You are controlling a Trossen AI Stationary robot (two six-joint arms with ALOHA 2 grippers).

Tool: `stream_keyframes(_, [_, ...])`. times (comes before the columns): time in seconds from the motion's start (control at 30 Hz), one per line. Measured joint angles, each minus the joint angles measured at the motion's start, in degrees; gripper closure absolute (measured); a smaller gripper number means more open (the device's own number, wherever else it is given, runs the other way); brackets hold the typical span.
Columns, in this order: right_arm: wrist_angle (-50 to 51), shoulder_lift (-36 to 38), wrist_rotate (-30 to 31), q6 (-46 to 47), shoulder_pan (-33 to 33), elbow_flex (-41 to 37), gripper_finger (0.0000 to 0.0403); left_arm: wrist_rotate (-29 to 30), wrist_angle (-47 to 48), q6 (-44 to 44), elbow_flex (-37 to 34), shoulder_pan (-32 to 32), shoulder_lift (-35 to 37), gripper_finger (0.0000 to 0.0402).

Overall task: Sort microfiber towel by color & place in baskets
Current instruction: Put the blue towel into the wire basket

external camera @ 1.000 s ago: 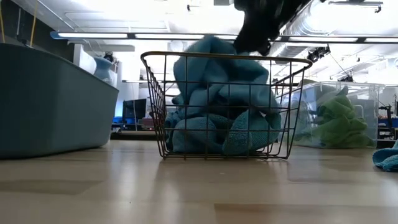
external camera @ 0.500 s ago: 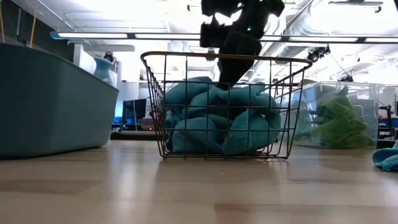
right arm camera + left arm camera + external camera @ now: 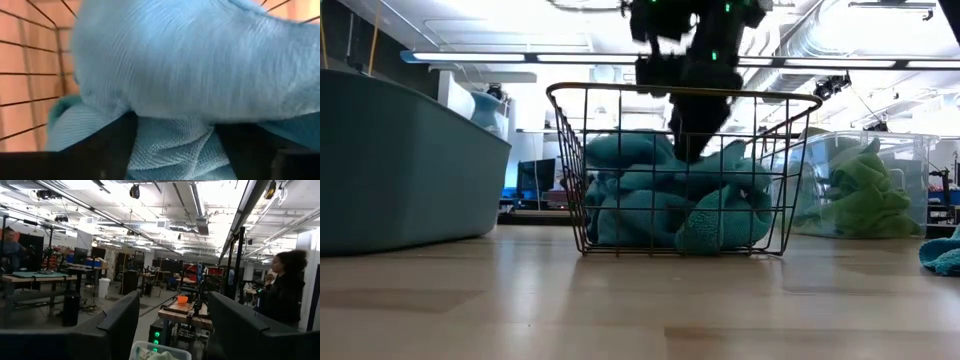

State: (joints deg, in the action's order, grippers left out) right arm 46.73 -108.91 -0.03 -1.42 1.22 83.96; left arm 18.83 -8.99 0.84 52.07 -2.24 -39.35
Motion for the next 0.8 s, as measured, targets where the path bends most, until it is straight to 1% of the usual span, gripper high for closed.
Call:
stream_keyframes(0.07, [3.03,0.77,0.73,-0.78,0.16,2.26,0.0113,0.00,0.34,0.02,0.00,0.00,0.00,0.0177])
stream_keyframes(0.17, [9.01,0.88,1.33,-2.26,0.36,6.93,0.0093,-0.02,0.45,0.02,0.00,0.00,0.00,0.0177])
stream_keyframes(0.33, [13.65,0.88,0.66,-6.18,0.28,14.16,0.0086,-0.02,0.47,0.02,0.00,0.00,0.00,0.0177])
stream_keyframes(0.57, [16.12,0.92,0.15,-7.93,1.51,21.86,0.0086,-0.02,2.43,1.15,0.00,0.00,0.02,0.0177])
stream_keyframes(0.7, [17.25,3.76,-2.22,-7.08,2.35,21.02,0.0086,-0.04,3.14,2.10,0.00,0.00,0.02,0.0177])
stream_keyframes(0.8, [15.92,9.23,-2.21,-4.84,2.92,15.69,0.0086,-0.64,3.14,2.10,0.00,0.00,0.03,0.0177])
